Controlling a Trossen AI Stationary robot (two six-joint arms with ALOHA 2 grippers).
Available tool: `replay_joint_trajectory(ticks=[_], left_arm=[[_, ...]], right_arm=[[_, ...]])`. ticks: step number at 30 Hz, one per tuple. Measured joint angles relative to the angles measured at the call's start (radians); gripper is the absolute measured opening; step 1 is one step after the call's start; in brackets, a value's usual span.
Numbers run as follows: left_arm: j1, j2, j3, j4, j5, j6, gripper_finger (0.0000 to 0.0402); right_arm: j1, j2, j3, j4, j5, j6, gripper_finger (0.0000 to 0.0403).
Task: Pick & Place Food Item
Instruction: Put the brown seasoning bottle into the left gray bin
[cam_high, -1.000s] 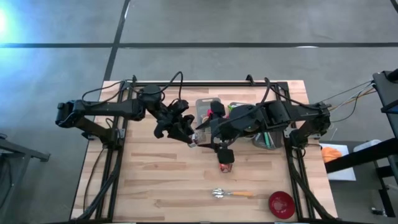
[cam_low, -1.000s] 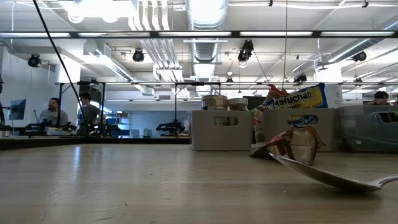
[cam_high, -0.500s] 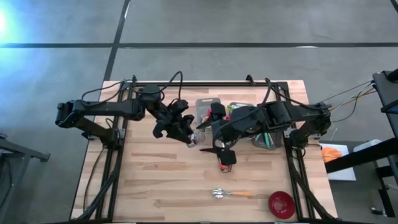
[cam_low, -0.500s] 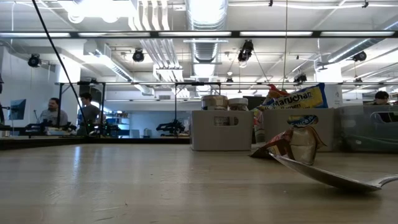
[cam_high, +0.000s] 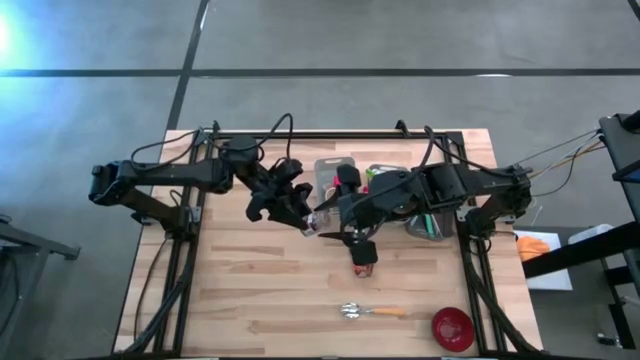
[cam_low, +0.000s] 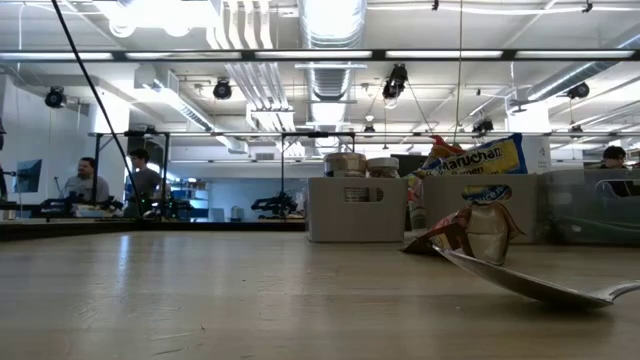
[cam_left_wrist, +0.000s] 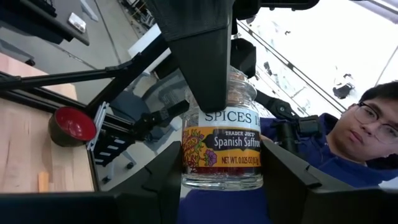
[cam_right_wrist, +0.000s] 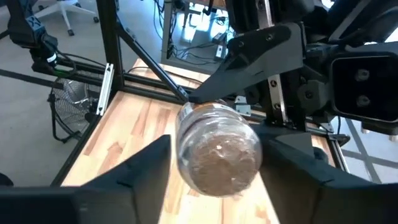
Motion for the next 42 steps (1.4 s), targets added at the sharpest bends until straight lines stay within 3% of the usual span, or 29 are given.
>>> replay_joint_trajectory(ticks=[6, 17, 25, 30, 37, 42], left_arm=[[0.000, 0.000, 0.000, 0.000, 0.000, 0.005, 0.0168], [0.000, 0.002, 0.000, -0.002, 0.000, 0.004, 0.0170], [0.007, -0.014, 0.002, 0.001, -0.008, -0.018, 0.0308], [0.027, -0.024, 0.002, -0.026, -0.002, -0.049, 0.0344], [0.089, -0.087, 0.002, -0.291, -0.028, -0.014, 0.0348], [0.095, -0.173, 0.002, -0.505, -0.223, 0.126, 0.0348]], right_arm=[[0.000, 0.000, 0.000, 0.000, 0.000, -0.002, 0.0172], [0.002, 0.000, 0.000, -0.002, -0.007, 0.001, 0.0171], [-0.029, -0.014, 0.000, -0.014, -0.003, 0.070, 0.0171], [-0.054, -0.034, 0.000, -0.018, 0.000, 0.128, 0.0171], [-0.133, -0.056, 0.000, -0.063, 0.021, 0.263, 0.0171], [-0.248, -0.056, 0.000, -0.144, 0.026, 0.393, 0.0171]])
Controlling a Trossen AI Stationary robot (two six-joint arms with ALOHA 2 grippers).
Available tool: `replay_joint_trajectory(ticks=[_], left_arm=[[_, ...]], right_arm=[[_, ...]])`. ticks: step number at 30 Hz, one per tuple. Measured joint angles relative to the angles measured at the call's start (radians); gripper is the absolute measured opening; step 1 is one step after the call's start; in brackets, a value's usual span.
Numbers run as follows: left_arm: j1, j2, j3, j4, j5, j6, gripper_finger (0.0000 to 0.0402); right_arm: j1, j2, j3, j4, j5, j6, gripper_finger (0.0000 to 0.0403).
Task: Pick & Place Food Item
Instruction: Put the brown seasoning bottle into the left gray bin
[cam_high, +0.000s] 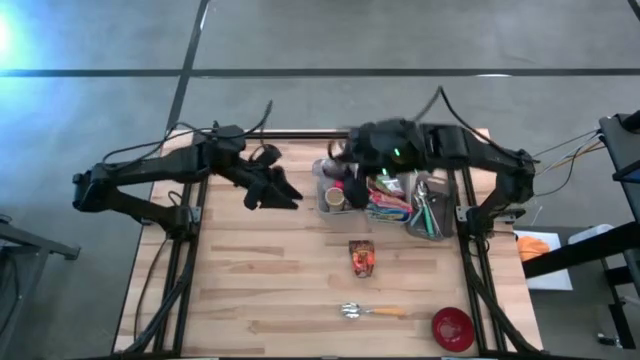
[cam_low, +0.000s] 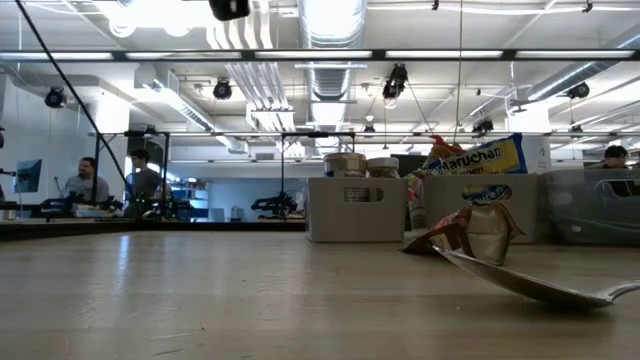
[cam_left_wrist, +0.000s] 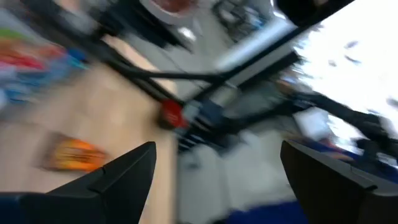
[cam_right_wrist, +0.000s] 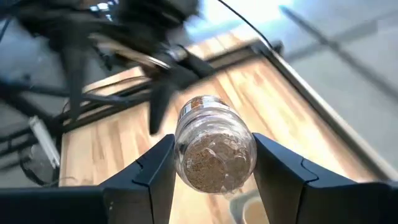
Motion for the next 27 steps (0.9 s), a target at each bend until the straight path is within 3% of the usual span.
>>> replay_joint_trajectory(ticks=[5, 8, 14, 20, 27], left_arm=[[0.001, -0.083, 0.000, -0.138, -0.245, 0.111, 0.0349], [0.001, -0.124, -0.001, -0.190, -0.323, 0.141, 0.0349], [0.001, -0.193, -0.002, -0.272, -0.342, 0.175, 0.0349], [0.000, -0.236, -0.002, -0.363, -0.360, 0.220, 0.0349], [0.000, -0.245, -0.003, -0.505, -0.390, 0.221, 0.0349]], right_arm=[[-0.161, 0.023, 0.000, -0.079, -0.052, 0.148, 0.0171], [-0.249, 0.047, 0.000, -0.142, -0.082, 0.203, 0.0171], [-0.383, 0.129, 0.000, -0.224, -0.227, 0.219, 0.0171], [-0.415, 0.260, 0.000, -0.249, -0.334, 0.040, 0.0171], [-0.416, 0.415, 0.000, -0.370, -0.319, -0.101, 0.0171]])
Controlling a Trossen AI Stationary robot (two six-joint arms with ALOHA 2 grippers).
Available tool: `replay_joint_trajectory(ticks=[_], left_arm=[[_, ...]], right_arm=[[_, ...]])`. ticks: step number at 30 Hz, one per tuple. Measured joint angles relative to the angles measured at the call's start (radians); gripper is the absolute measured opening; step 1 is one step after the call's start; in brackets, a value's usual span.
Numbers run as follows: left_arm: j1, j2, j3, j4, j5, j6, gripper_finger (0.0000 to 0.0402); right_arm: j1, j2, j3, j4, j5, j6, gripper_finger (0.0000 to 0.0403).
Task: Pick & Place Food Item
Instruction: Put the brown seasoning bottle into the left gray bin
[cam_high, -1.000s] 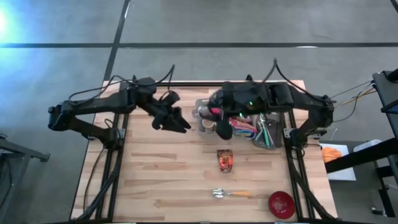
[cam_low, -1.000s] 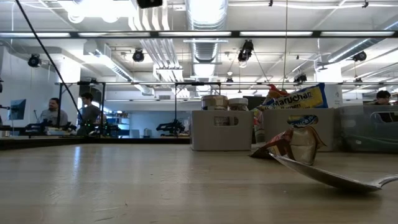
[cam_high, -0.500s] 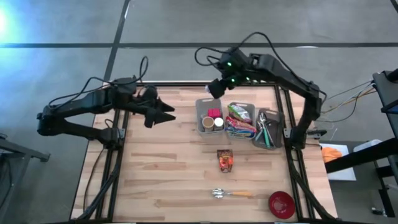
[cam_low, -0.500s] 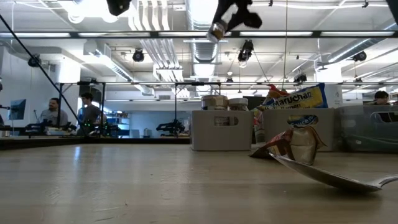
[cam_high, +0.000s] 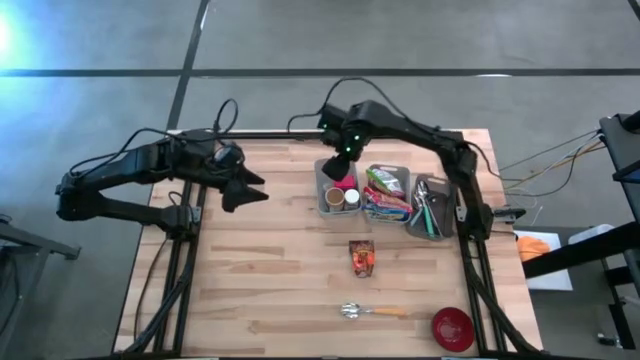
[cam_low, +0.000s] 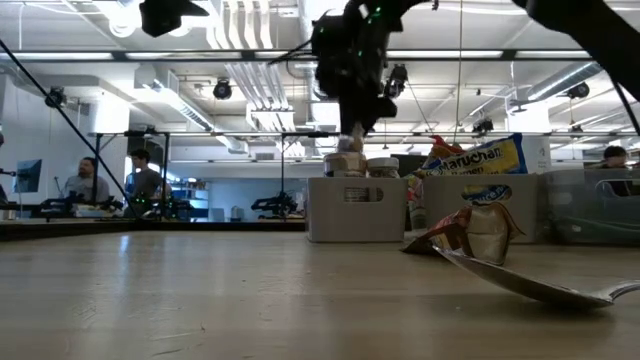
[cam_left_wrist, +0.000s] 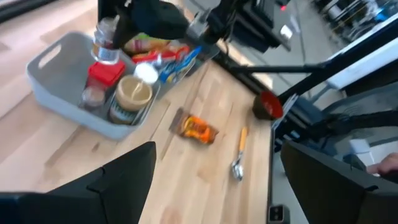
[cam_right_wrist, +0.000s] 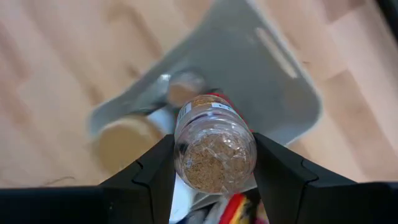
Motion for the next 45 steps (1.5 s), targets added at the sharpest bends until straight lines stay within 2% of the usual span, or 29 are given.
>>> replay_joint_trajectory(ticks=[5, 16, 22, 45], left_arm=[[0.000, 0.000, 0.000, -0.040, 0.000, -0.001, 0.0349], [0.000, 0.000, 0.000, -0.037, 0.000, -0.002, 0.0349], [0.000, 0.000, 0.000, -0.037, -0.058, -0.012, 0.0349], [0.000, 0.000, 0.000, -0.021, -0.079, -0.012, 0.0349]], right_arm=[[-0.006, 0.050, 0.009, 0.010, 0.118, 0.083, 0.0171], [-0.051, 0.070, 0.006, 0.058, 0.120, 0.451, 0.0171], [-0.057, 0.070, -0.003, 0.064, 0.124, 0.550, 0.0171], [-0.042, 0.070, -0.159, 0.172, 0.138, 0.663, 0.0171]])
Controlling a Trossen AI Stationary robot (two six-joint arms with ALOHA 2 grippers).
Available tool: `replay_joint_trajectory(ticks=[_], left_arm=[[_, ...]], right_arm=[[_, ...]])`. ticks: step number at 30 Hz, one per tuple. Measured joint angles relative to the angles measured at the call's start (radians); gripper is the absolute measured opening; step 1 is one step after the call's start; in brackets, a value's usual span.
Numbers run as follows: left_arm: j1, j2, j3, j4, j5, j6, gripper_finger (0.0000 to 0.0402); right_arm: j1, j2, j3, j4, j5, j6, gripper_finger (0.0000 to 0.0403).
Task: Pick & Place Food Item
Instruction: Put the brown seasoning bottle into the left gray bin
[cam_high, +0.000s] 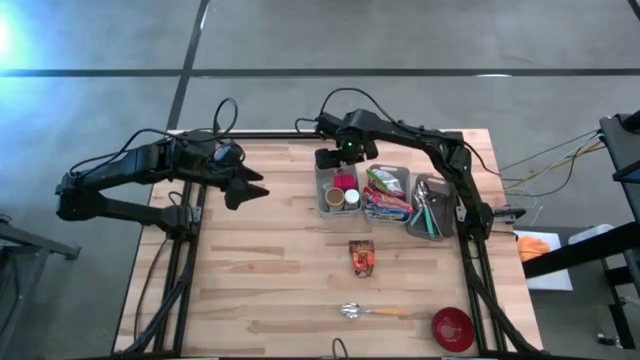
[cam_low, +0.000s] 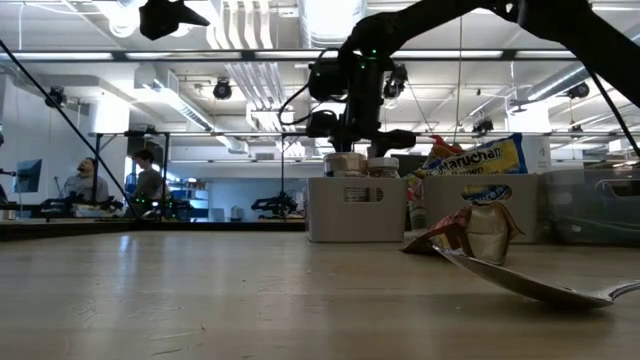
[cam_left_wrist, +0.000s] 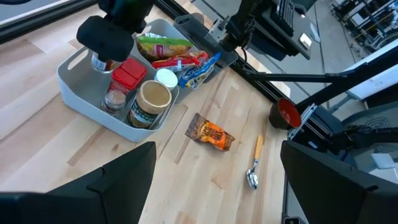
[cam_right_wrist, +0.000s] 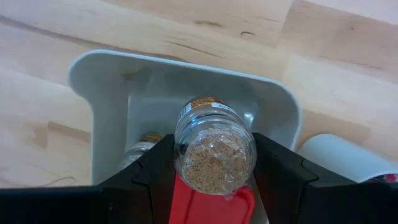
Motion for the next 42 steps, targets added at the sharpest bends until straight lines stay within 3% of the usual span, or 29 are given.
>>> replay_joint_trajectory(ticks=[20, 42], left_arm=[[0.000, 0.001, 0.000, 0.000, 0.000, -0.016, 0.0349], [0.001, 0.001, -0.006, 0.000, 0.000, -0.019, 0.0349]], right_arm=[[0.000, 0.000, -0.152, 0.109, -0.083, 0.109, 0.0171], [-0.005, 0.000, -0.206, 0.186, -0.079, 0.092, 0.0171]])
